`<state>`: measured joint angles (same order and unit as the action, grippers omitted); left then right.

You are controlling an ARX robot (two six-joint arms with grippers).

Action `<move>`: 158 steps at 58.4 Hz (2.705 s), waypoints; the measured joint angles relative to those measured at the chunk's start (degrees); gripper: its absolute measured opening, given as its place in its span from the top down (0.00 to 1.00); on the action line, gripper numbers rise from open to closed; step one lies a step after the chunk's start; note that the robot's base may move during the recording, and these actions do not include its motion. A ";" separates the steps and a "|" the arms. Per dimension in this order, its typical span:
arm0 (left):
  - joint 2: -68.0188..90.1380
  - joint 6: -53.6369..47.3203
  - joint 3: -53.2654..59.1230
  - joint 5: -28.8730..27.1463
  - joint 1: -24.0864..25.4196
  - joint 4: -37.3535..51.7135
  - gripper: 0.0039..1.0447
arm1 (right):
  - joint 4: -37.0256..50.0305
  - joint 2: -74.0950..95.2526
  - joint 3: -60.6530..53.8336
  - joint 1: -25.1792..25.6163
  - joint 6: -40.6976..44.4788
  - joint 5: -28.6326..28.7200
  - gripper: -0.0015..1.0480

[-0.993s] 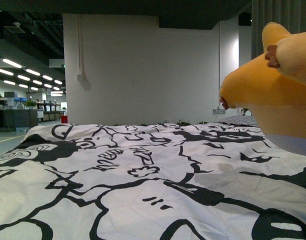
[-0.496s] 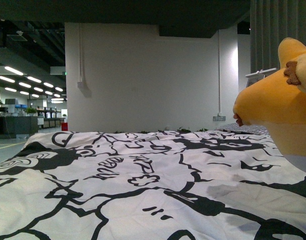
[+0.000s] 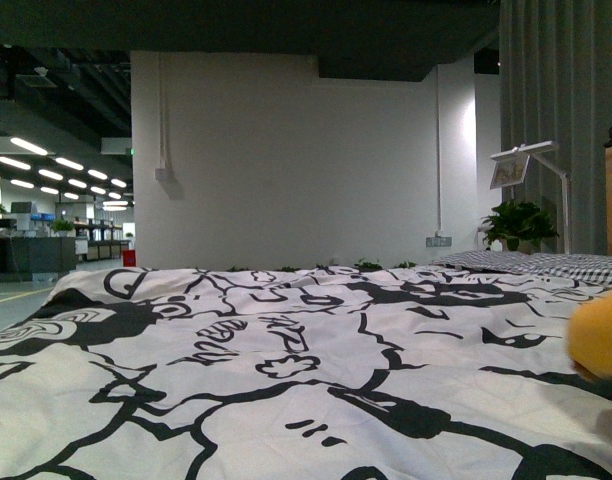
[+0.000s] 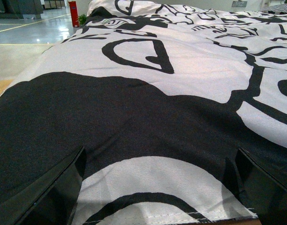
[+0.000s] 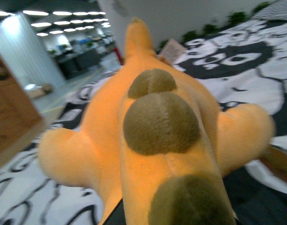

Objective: Put away toys

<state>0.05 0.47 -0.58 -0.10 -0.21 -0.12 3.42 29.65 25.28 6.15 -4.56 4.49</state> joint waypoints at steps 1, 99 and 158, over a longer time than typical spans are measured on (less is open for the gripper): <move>0.00 0.00 0.00 0.00 0.00 0.00 0.06 | 0.13 -0.24 -0.50 -0.42 0.15 -0.90 0.92; 0.00 -0.02 0.00 0.07 0.00 0.00 0.06 | -3.06 -29.53 -24.33 -5.95 4.37 -4.61 0.92; 0.00 0.00 0.00 0.07 0.00 0.00 0.06 | -3.54 -29.48 -24.44 -5.95 4.35 -4.46 0.92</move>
<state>0.05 0.47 -0.58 -0.03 -0.21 -0.12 -0.12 0.16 0.84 0.21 -0.21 0.03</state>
